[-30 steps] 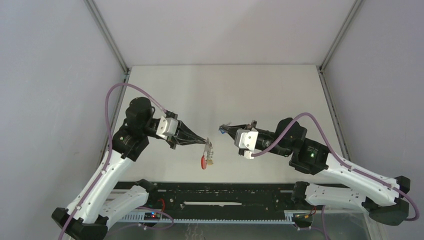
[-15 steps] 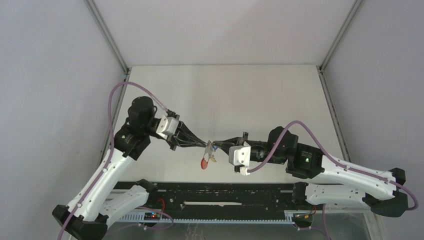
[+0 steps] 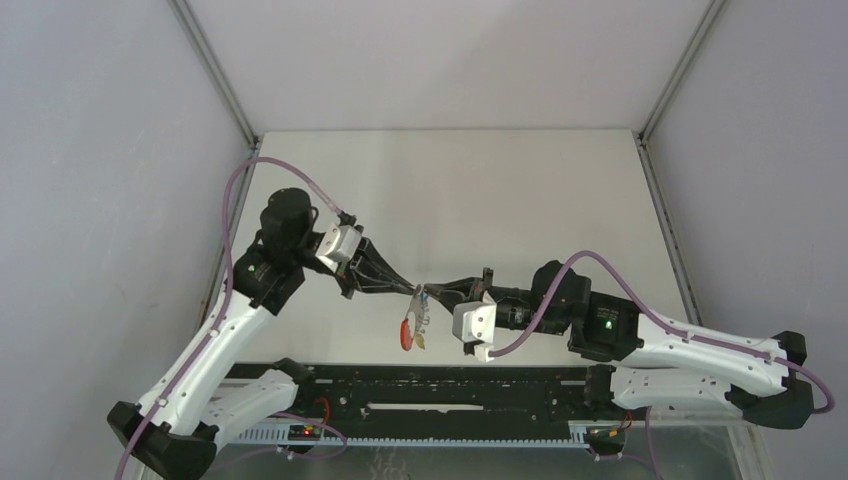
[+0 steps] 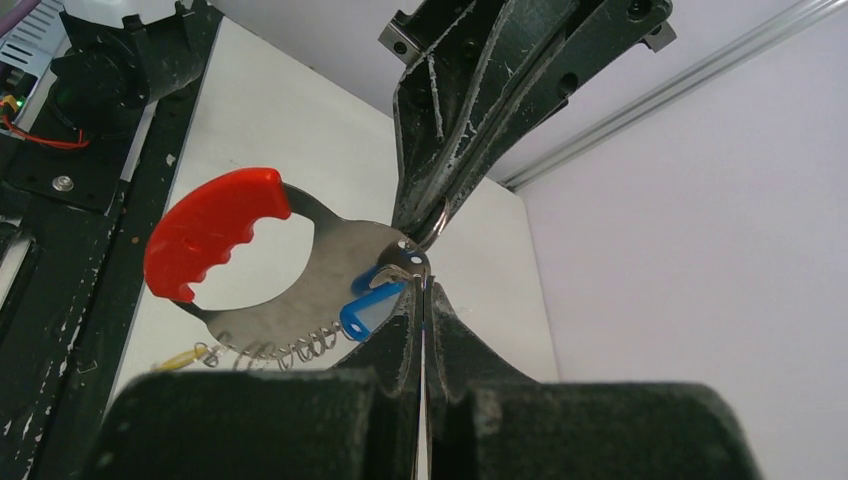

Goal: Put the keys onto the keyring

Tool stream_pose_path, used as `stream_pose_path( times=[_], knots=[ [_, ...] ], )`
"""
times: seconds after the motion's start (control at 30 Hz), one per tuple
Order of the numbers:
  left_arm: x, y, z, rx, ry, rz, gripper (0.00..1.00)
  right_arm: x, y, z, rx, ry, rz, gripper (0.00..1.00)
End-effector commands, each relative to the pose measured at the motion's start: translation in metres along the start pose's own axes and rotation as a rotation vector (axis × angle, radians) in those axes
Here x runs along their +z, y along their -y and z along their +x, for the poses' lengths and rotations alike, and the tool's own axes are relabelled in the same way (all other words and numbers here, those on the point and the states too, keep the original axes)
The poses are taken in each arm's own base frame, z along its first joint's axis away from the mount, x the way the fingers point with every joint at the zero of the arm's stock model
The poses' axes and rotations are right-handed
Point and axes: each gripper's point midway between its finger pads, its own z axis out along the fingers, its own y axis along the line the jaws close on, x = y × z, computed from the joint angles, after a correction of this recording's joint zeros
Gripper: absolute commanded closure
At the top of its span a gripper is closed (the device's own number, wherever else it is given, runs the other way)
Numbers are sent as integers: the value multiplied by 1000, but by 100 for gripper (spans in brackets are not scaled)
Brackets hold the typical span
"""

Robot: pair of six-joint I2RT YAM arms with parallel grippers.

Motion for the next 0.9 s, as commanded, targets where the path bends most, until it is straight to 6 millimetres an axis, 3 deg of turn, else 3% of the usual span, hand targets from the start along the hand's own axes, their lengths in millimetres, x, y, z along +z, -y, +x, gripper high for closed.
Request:
stream_pose_path(
  times=[0.0,0.87],
  knots=[
    [1,5,-32,88,27,34,100,-3,11,-16,-25,59,46,100],
    [1,-3,-30,87,23,10,100,-3,12,-23,-37,83,50,100]
  ],
)
